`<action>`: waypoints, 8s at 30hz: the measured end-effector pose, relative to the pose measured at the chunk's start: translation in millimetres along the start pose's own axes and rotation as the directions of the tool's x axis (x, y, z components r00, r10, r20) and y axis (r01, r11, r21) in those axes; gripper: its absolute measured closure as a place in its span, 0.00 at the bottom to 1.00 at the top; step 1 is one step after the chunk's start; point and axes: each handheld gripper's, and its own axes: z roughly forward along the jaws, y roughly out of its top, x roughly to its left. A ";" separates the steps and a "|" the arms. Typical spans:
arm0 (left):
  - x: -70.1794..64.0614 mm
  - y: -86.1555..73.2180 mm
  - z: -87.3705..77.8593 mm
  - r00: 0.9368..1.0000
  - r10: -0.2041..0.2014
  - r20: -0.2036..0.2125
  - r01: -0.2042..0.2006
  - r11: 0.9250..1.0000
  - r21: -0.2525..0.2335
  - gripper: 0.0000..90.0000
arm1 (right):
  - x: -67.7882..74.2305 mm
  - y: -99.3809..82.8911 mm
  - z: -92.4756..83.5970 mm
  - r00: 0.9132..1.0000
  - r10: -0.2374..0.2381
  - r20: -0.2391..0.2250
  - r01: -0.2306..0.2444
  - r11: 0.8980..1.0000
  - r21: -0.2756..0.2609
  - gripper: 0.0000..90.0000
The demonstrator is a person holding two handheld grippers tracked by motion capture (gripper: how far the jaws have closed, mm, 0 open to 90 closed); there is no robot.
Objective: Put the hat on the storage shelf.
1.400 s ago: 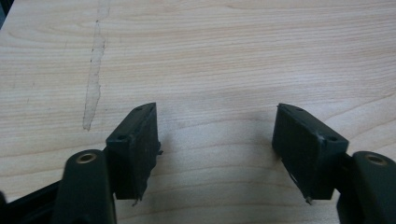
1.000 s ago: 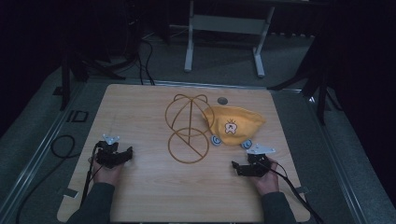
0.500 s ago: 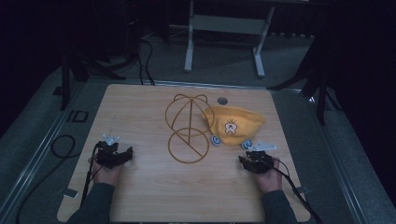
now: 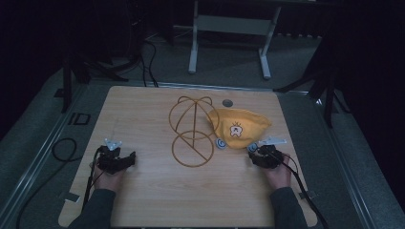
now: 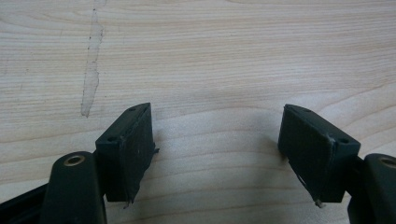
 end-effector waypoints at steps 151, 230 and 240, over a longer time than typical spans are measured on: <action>0.8 -0.5 -1.8 1.000 0.002 0.002 -0.002 1.000 0.010 0.30 | 25.0 70.9 -116.4 0.981 0.021 -0.192 -0.085 0.939 -0.333 0.92; 0.7 -0.7 -1.5 1.000 0.001 0.001 -0.001 1.000 0.007 0.29 | 5.1 120.3 -89.7 0.959 -0.263 -0.108 0.269 0.962 0.045 0.65; 0.8 -0.6 -1.5 1.000 0.003 0.001 -0.003 1.000 0.008 0.29 | 9.7 136.4 -78.9 0.937 -0.330 -0.113 0.344 0.930 0.133 0.66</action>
